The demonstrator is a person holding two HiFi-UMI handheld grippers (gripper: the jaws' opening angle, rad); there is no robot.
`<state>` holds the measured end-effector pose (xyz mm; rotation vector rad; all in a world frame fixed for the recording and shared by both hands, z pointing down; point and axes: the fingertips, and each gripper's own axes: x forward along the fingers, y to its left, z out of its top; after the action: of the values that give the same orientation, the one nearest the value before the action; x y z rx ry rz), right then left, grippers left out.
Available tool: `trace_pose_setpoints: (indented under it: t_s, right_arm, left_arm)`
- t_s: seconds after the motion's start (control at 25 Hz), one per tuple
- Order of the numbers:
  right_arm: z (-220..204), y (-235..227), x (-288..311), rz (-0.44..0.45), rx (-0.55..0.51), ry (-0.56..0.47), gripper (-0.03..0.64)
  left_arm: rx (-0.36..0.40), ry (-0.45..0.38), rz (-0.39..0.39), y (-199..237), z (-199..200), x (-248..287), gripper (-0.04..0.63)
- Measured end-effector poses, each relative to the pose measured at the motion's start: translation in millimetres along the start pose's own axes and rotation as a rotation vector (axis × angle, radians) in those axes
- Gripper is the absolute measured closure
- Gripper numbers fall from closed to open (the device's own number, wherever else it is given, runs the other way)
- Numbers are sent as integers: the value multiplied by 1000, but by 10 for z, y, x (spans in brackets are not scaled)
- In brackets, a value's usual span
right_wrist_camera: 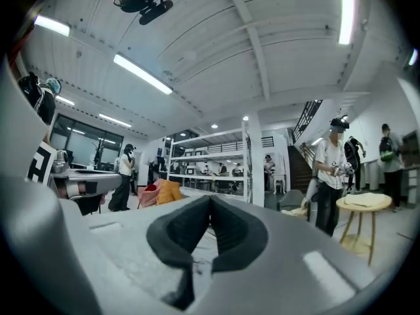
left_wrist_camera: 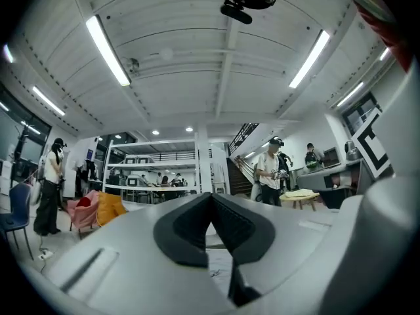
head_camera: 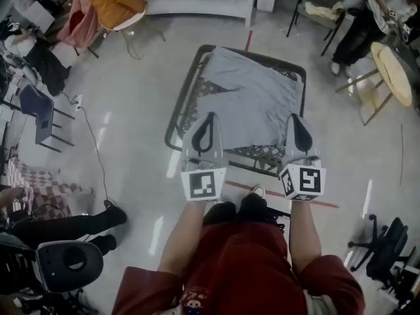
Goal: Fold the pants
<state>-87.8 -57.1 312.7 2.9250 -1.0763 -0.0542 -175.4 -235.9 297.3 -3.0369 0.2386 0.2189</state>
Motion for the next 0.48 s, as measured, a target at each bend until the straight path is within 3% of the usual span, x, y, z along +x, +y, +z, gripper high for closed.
trace_pose_setpoints:
  t_s: [0.16,0.48]
  right_arm:
    - [-85,-200,-188,-64,6,20,615]
    - [-576,-422,-269,-77,-34,104,615]
  left_arm:
    - [-4,14,-59,-175,-94,19,592]
    - [22,64,-119,-378,-527,41,592]
